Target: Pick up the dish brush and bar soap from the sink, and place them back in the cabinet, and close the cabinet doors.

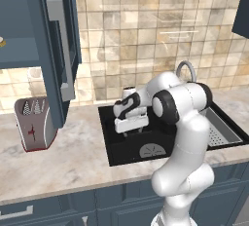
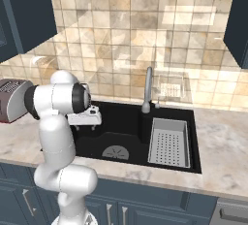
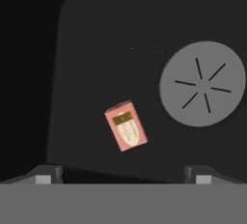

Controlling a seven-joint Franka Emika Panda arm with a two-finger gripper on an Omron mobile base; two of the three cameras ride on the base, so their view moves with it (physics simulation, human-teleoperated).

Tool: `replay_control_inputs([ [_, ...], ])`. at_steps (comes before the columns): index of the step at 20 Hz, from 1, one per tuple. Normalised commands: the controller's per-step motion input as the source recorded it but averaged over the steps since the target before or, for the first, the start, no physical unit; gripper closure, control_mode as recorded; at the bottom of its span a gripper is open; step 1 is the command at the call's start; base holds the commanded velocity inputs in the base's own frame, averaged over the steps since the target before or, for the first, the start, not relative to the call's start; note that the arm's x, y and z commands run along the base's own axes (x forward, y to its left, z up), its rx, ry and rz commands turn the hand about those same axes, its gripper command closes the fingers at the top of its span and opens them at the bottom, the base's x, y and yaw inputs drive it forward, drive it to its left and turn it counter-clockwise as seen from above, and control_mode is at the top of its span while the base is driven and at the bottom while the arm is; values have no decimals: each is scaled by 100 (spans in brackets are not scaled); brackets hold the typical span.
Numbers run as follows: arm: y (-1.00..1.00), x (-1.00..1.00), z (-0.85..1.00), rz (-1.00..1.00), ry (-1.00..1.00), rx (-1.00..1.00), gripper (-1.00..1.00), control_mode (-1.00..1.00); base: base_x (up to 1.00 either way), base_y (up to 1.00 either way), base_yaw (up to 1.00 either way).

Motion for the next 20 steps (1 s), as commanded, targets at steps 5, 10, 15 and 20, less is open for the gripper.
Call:
replay_control_inputs([
  [5, 0, 6, -23, 9, 0, 0, -100, -100, 0, 0, 0],
  [10, 0, 0, -20, 6, 0, 0, -100, -100, 0, 0, 0],
  [15, 3, 0, -18, 1, 0, 0, -100, -100, 0, 0, 0],
  [20, 3, 0, -22, 0, -1, 0, -100, -100, 0, 0, 0],
])
